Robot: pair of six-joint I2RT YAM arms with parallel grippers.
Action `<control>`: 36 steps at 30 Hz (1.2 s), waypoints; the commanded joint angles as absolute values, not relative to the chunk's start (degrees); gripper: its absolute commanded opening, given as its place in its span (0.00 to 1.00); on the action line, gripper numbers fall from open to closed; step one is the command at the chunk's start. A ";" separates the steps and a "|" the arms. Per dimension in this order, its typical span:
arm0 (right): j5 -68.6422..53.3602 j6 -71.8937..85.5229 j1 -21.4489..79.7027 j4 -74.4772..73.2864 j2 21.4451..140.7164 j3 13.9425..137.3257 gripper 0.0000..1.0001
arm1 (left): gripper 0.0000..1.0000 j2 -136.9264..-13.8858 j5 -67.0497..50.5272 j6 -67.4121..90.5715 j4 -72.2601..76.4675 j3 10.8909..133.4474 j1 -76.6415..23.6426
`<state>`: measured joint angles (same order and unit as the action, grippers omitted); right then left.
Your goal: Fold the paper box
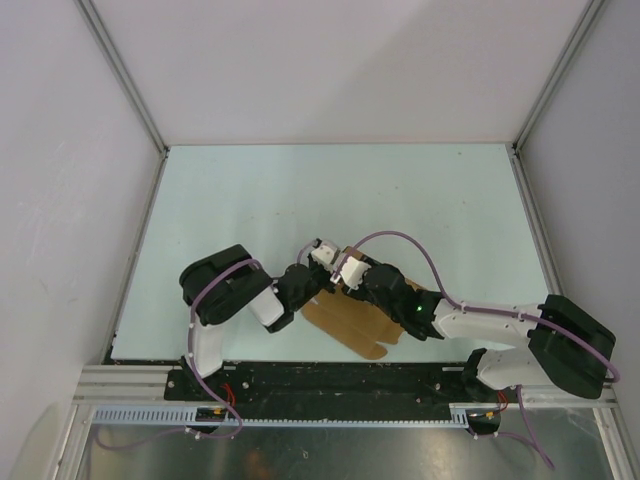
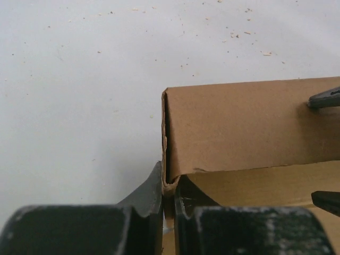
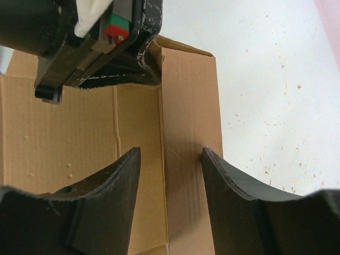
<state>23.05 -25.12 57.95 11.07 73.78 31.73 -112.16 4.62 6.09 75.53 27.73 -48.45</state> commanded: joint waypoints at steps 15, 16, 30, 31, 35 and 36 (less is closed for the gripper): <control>17.86 -21.62 57.48 9.50 68.12 31.90 0.59 | 0.00 -111.36 7.91 0.79 91.58 26.81 -51.68; 17.32 -20.93 57.39 9.14 66.72 32.17 0.60 | 0.00 -111.18 7.91 0.62 91.58 26.46 -51.68; 20.33 -0.91 47.65 12.84 61.16 34.19 0.27 | 0.00 -110.39 6.15 0.09 91.58 24.87 -51.68; 18.74 0.86 46.07 10.83 61.69 35.23 0.22 | 0.00 -110.39 6.24 0.09 91.58 24.70 -51.68; 11.17 2.99 45.09 7.83 64.24 36.91 0.00 | 0.00 -110.30 6.07 0.17 91.58 24.78 -51.68; 8.81 2.99 45.17 7.74 64.42 36.91 0.00 | 0.00 -110.39 5.89 0.09 91.58 24.79 -51.68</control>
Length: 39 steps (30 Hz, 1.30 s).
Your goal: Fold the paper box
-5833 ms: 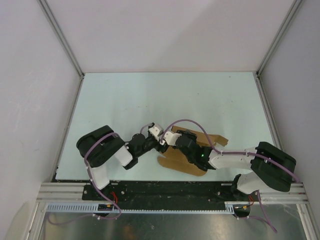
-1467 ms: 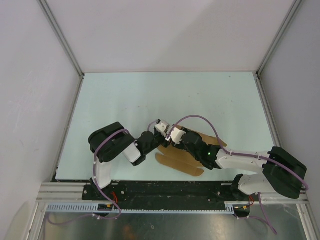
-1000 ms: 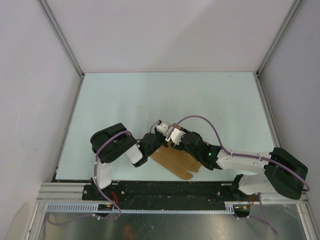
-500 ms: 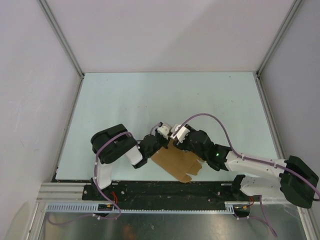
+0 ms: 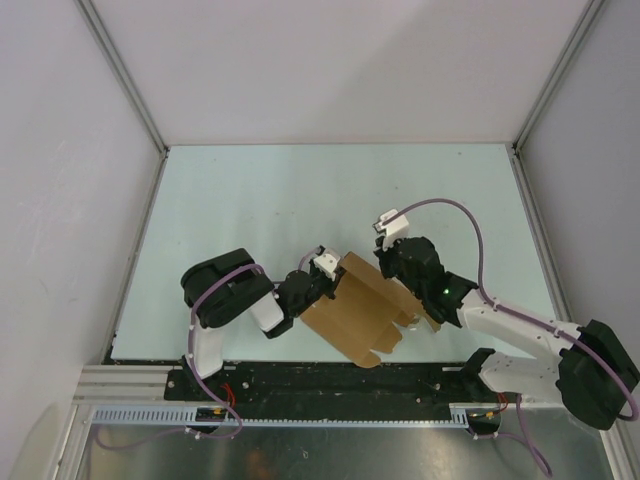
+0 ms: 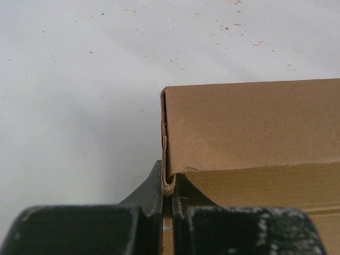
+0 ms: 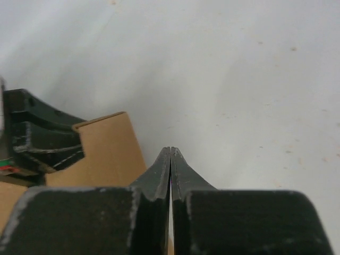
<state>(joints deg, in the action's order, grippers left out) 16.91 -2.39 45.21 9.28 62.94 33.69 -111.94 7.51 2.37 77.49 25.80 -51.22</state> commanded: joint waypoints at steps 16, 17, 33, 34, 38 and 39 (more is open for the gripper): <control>-0.97 3.96 45.09 5.71 70.13 36.91 0.00 | 0.06 -110.48 5.36 0.17 91.58 24.96 -51.68; -0.97 3.96 45.09 5.71 70.31 36.91 0.00 | 0.06 -110.48 5.36 0.18 91.58 24.96 -51.68; 4.91 5.27 44.30 5.36 64.87 36.91 0.06 | 0.00 -108.90 11.94 1.49 91.58 23.21 -51.68; 5.79 5.36 44.21 5.45 63.73 36.91 0.08 | 0.00 -108.37 14.13 1.49 91.58 22.33 -51.68; 12.63 6.76 43.68 4.22 59.16 36.91 0.14 | 0.00 -105.91 20.19 2.28 91.58 19.61 -51.68; 13.87 7.81 43.25 3.87 57.41 36.91 0.14 | 0.00 -105.30 21.87 2.46 91.50 18.99 -51.68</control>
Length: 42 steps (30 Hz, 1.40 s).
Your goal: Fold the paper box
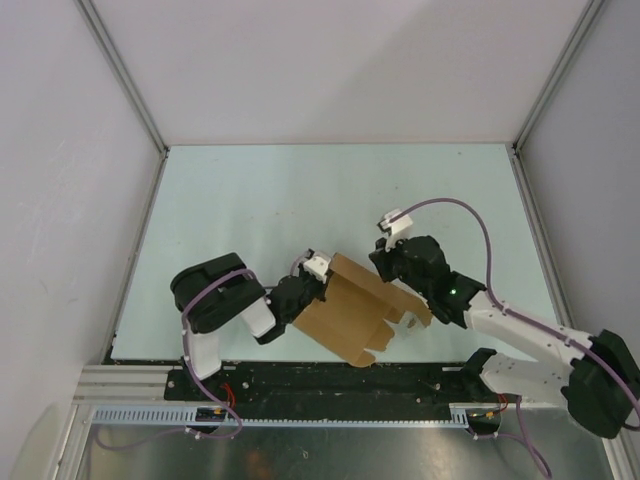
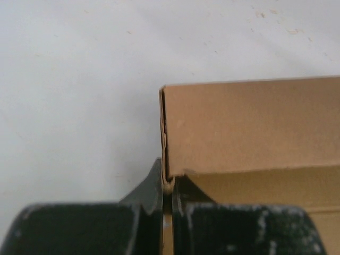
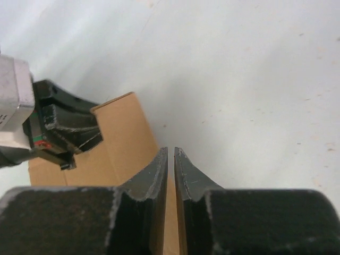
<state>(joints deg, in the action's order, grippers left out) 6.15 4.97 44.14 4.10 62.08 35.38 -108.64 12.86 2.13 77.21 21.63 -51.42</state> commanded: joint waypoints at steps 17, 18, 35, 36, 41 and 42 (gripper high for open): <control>13.47 14.25 36.21 -9.23 58.44 39.02 0.35 | 0.00 -98.97 53.35 11.07 87.80 12.66 -51.68; 12.06 13.46 36.12 -8.71 59.32 39.02 0.38 | 0.00 -98.79 53.35 11.16 87.63 12.66 -51.68; 2.82 -2.10 34.19 2.02 72.59 41.48 0.57 | 0.00 -99.84 49.84 9.93 87.01 12.66 -51.68; 2.38 -2.72 34.02 2.63 72.95 41.66 0.57 | 0.00 -99.84 49.40 9.93 87.01 12.74 -51.68; 0.61 -5.88 32.61 2.81 76.37 43.42 0.62 | 0.00 -100.37 48.61 10.02 86.92 12.74 -51.68; 0.62 -6.32 32.35 2.81 76.72 43.85 0.62 | 0.00 -100.55 48.52 10.02 86.92 12.83 -51.68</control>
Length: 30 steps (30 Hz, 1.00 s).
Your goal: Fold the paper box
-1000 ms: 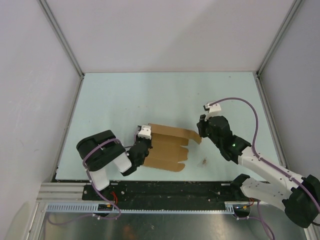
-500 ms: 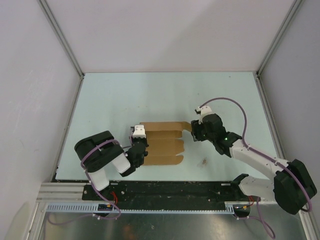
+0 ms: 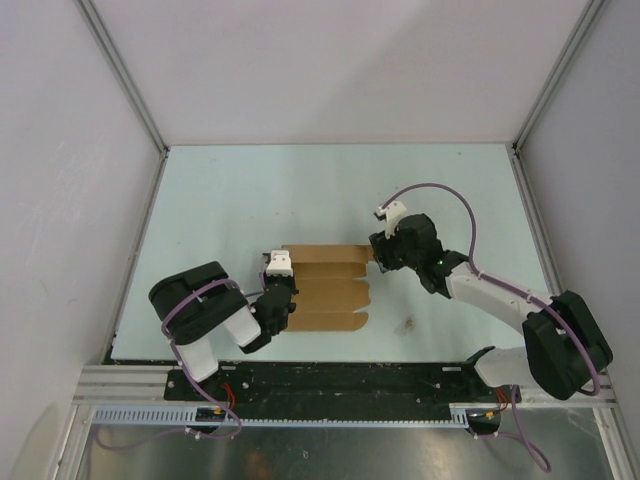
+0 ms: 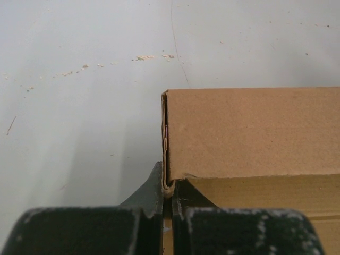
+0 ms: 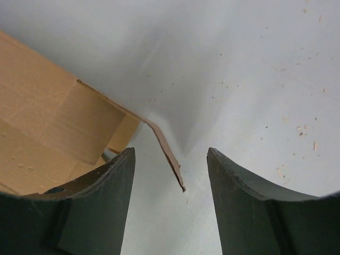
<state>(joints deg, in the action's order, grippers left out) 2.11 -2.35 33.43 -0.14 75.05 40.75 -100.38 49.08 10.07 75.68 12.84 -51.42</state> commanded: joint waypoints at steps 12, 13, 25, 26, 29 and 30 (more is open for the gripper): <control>-3.78 -4.93 30.59 0.35 79.98 46.14 0.42 | 0.00 -100.90 48.69 9.76 86.66 13.27 -51.68; -3.78 -4.57 30.59 0.35 79.98 46.40 0.40 | 0.00 -100.81 48.78 9.76 86.66 13.27 -51.68; -3.60 -1.76 32.52 -5.62 80.42 47.28 0.20 | 0.01 -100.11 50.54 10.90 86.31 13.01 -51.77; -3.60 -1.32 32.87 -5.80 80.42 47.37 0.20 | 0.03 -100.02 50.28 10.99 86.22 13.01 -51.77; -3.34 -0.36 34.10 -6.33 80.16 47.72 0.19 | 0.06 -99.84 49.75 11.42 85.96 12.92 -52.03; -2.73 -0.26 34.45 -6.59 80.16 47.99 0.18 | 0.09 -99.84 49.83 11.60 85.96 12.83 -52.21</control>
